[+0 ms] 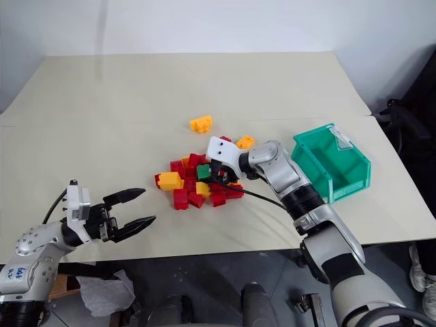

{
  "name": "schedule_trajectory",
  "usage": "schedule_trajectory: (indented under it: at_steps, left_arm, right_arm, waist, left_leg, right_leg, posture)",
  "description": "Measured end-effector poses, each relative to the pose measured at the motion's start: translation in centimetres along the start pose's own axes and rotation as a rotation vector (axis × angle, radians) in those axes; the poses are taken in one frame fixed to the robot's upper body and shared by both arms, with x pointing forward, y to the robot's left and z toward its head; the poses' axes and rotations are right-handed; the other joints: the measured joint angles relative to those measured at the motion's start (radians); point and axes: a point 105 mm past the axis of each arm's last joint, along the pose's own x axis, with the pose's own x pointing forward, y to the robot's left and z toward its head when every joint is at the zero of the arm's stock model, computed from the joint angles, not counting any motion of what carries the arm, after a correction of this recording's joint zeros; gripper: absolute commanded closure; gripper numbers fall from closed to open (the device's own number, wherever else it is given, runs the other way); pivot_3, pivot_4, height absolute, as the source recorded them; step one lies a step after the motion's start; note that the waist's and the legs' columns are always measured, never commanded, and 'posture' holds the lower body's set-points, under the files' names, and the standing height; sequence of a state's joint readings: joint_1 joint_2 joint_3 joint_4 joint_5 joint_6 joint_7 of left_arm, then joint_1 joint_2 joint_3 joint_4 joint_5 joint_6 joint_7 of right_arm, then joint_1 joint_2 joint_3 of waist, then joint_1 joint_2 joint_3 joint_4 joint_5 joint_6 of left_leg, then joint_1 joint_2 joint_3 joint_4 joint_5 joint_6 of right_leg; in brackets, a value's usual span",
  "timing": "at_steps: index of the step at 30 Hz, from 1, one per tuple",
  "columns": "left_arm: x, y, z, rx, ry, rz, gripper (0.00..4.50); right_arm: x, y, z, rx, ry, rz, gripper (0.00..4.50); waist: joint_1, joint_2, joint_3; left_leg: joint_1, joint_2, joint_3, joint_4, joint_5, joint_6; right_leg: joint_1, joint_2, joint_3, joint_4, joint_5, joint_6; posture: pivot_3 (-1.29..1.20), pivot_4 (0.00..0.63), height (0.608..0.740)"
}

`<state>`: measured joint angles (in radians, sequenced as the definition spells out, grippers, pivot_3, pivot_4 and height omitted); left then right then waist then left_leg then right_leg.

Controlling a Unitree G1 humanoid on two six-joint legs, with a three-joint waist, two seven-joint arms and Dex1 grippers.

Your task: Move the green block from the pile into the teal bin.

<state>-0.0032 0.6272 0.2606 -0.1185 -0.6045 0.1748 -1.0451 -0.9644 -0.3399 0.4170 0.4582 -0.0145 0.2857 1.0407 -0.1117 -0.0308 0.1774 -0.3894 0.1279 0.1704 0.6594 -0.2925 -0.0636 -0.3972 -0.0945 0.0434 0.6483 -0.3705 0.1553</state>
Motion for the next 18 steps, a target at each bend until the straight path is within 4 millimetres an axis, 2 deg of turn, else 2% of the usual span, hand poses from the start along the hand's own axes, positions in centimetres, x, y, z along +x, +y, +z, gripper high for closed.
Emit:
schedule_trajectory:
  at_steps: [4,6,8,10,13,18]
  left_arm:
    - [1.1,-0.2,1.0,0.031,-0.033,-0.027,0.0]
    - [1.8,-0.3,1.3,0.036,-0.047,-0.051,0.0]
    - [2.3,-0.3,1.4,0.033,-0.051,-0.066,0.0]
    - [3.3,-0.5,1.8,0.036,-0.07,-0.095,0.0]
    - [4.7,-0.7,2.4,0.042,-0.098,-0.134,0.0]
    - [6.3,-0.4,3.0,0.047,-0.124,-0.161,0.0]
  right_arm:
    - [-1.8,-0.3,1.9,-0.021,-0.14,-0.035,2.77]
    - [-4.3,-0.9,3.1,-0.07,-0.251,-0.099,2.77]
    - [-6.4,-1.3,3.1,-0.074,-0.319,-0.161,2.77]
    - [-8.9,-1.8,2.4,-0.024,-0.388,-0.263,2.77]
    - [-12.4,-2.1,0.4,0.041,-0.403,-0.413,2.77]
    - [-20.3,-1.0,-4.7,0.146,-0.303,-0.717,2.77]
  waist:
    - [0.002,0.0,0.0]
    - [0.01,0.0,0.0]
    - [0.013,0.0,0.0]
    - [0.024,0.0,0.0]
    - [0.032,0.001,0.0]
    - [0.053,0.002,0.001]
  left_leg:
    - [0.0,0.0,0.0,0.0,0.0,0.0]
    - [0.0,0.0,-0.001,0.0,0.0,0.0]
    - [0.0,0.0,-0.001,0.0,0.0,0.0]
    - [0.0,0.0,-0.001,0.0,0.0,0.0]
    - [0.0,0.0,-0.001,0.0,-0.001,0.0]
    - [0.0,-0.001,0.0,0.0,-0.001,-0.001]
  right_leg:
    - [0.0,0.0,0.0,0.0,0.0,0.0]
    - [0.001,0.0,0.0,-0.001,0.0,0.0]
    - [0.002,0.0,0.0,-0.002,0.0,0.0]
    - [0.002,0.0,0.0,-0.002,0.0,0.0]
    - [0.002,0.0,0.0,-0.003,0.0,0.0]
    - [0.002,0.0,0.0,-0.005,0.0,0.0]
  posture:
    - [0.0,0.15,0.74]
    - [0.0,0.15,0.74]
    - [0.0,0.15,0.74]
    - [0.0,0.15,0.74]
    - [0.0,0.15,0.74]
    - [0.0,0.15,0.74]
